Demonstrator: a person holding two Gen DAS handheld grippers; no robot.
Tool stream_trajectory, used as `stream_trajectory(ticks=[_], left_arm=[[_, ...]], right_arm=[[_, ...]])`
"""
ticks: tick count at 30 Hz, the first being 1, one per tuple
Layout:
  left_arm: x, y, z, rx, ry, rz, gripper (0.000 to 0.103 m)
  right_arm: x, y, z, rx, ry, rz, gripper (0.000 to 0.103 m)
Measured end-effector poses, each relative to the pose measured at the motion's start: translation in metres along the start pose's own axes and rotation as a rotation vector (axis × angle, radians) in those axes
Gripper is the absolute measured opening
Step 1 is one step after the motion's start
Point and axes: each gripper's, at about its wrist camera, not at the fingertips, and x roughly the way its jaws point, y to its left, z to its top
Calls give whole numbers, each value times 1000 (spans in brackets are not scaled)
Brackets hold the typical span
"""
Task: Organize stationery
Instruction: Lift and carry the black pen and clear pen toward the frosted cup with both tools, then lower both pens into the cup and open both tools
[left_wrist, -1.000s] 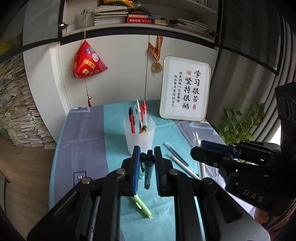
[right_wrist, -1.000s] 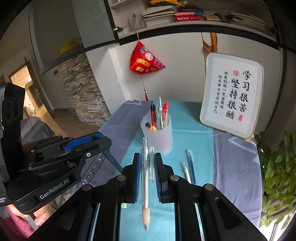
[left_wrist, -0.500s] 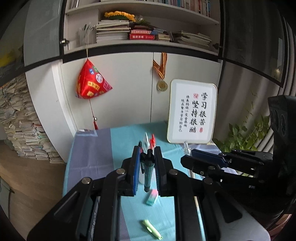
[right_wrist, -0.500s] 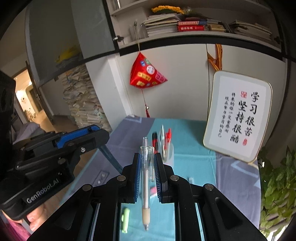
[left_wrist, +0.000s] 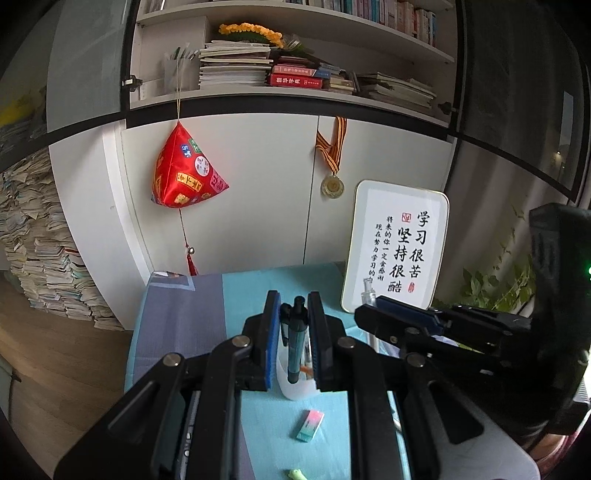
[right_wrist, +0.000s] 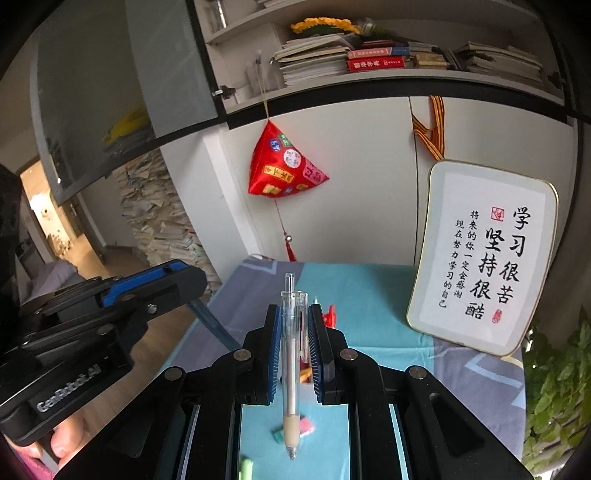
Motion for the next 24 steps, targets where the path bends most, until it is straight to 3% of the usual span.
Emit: stream_trajectory(ticks=[9,24], left_arm=[[14,1,10,2,-18,-20,13],[54,8,-10,-12,73,-31,13]], right_arm=[[20,-14,18,63,-88,12,16],[58,-26,3,80,-173,-107,16]])
